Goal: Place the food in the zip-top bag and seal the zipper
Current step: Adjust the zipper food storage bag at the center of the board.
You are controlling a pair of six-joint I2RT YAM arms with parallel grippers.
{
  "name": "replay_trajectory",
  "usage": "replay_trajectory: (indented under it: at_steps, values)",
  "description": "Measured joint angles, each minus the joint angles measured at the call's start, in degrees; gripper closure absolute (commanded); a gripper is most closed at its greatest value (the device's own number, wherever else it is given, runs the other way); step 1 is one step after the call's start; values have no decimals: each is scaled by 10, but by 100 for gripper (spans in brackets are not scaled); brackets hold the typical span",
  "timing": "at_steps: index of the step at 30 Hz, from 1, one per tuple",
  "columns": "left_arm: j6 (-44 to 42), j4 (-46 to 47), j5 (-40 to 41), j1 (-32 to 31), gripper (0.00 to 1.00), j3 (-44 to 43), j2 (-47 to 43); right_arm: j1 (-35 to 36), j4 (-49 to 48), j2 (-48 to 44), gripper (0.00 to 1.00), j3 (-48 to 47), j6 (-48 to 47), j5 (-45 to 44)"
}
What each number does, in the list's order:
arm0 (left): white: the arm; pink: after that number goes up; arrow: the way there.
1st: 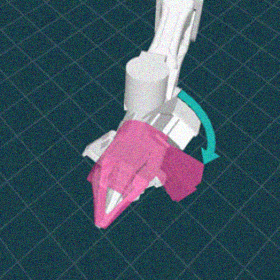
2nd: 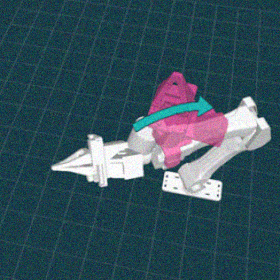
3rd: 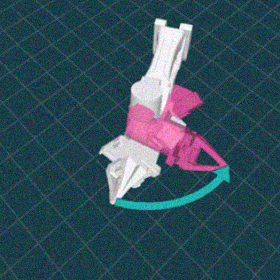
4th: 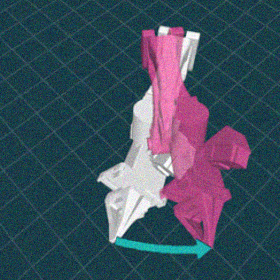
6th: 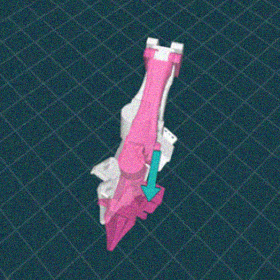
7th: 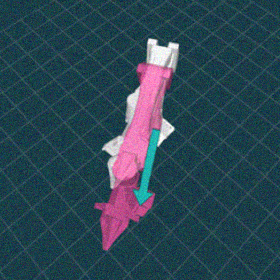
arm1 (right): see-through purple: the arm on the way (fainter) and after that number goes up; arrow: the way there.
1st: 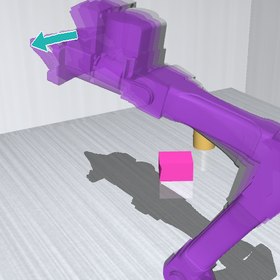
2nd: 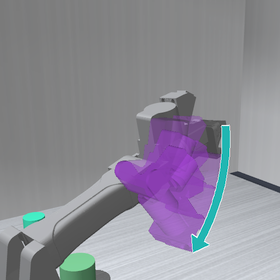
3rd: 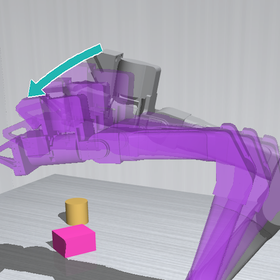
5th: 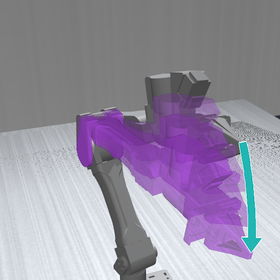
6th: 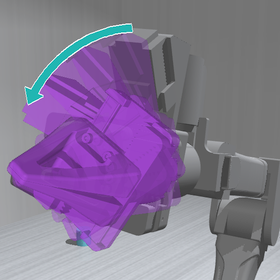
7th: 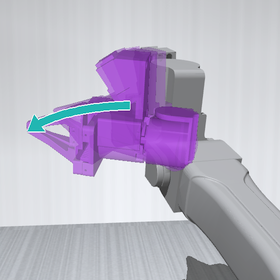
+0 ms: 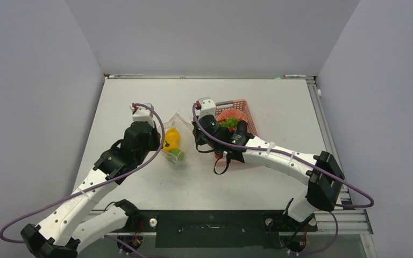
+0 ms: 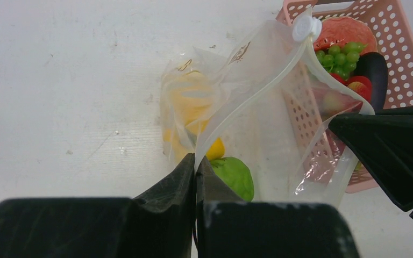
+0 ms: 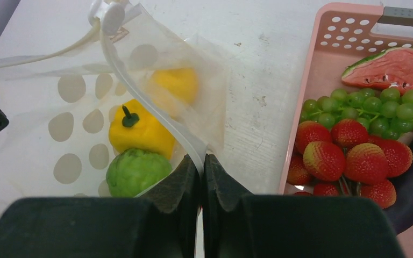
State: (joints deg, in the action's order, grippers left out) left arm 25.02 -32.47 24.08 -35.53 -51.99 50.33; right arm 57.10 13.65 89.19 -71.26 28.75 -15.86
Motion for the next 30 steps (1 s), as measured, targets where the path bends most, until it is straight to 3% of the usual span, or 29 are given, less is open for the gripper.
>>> replay_trajectory:
  at_steps: [15, 26, 30]
  values:
    - [16, -26, -5, 0, 100, -59, -20, 0, -3, -42, 95, -83, -29, -2]
    - [108, 37, -35, 14, 100, 78, 83, -1, -16, -3, 95, 20, -12, -13]
    - [126, 39, -59, 21, 100, 89, 102, -1, -3, 4, 95, 28, -10, -12]
